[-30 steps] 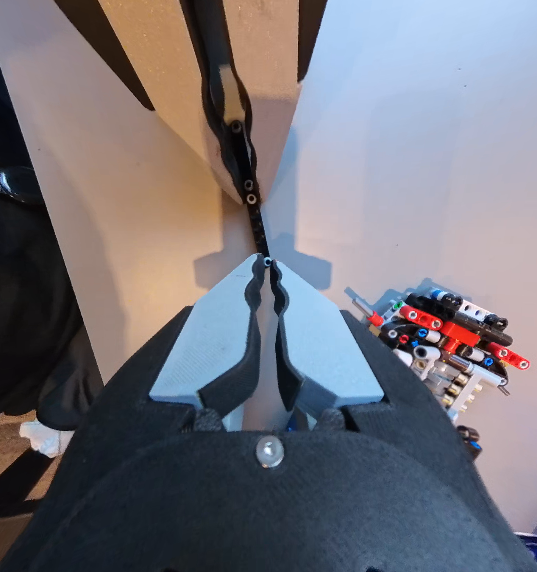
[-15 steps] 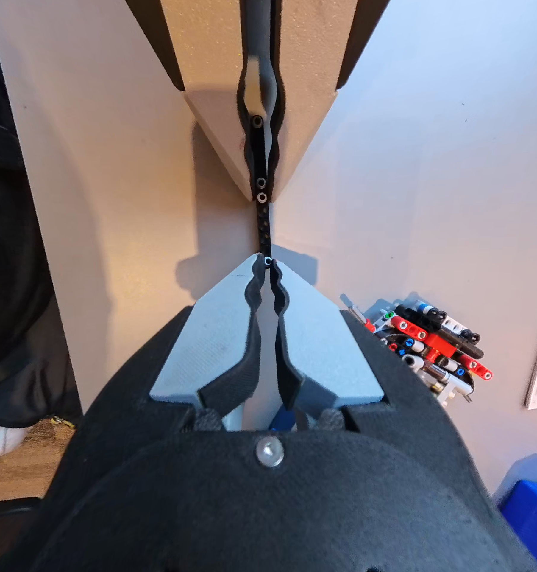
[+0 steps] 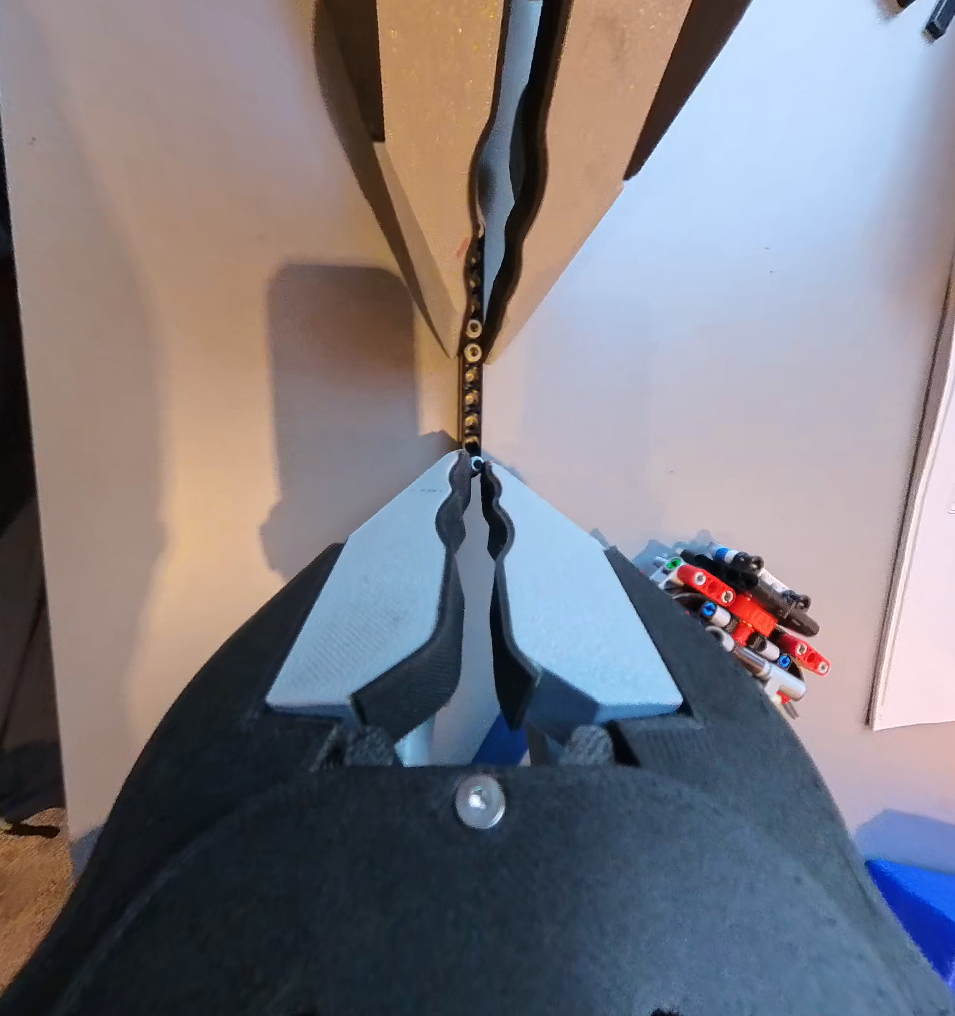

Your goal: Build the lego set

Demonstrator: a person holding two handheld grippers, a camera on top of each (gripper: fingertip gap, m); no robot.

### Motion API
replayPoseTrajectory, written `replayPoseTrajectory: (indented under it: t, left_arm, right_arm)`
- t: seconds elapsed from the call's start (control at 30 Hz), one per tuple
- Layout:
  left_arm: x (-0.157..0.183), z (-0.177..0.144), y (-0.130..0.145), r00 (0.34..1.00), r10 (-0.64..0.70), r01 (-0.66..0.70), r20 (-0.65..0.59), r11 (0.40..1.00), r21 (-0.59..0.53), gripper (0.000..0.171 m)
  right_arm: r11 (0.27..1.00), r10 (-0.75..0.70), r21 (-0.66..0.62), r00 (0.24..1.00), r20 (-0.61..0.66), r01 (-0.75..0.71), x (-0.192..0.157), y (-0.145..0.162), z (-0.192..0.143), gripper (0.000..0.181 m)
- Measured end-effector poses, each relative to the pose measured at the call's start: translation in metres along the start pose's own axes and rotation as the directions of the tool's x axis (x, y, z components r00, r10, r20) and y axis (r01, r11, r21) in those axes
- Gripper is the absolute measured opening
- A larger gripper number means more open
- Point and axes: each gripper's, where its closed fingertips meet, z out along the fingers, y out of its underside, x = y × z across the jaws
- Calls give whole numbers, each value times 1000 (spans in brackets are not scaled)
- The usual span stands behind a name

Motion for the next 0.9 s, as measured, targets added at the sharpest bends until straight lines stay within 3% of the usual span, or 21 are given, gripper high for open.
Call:
replayPoseTrajectory:
  t: [0.9]
  left_arm:
    - [0,0,0,1000,-5,5,-4,1000,-1,4]
  right_arm:
    - [997,-6,73,995,-100,14,-1,1,-2,2]
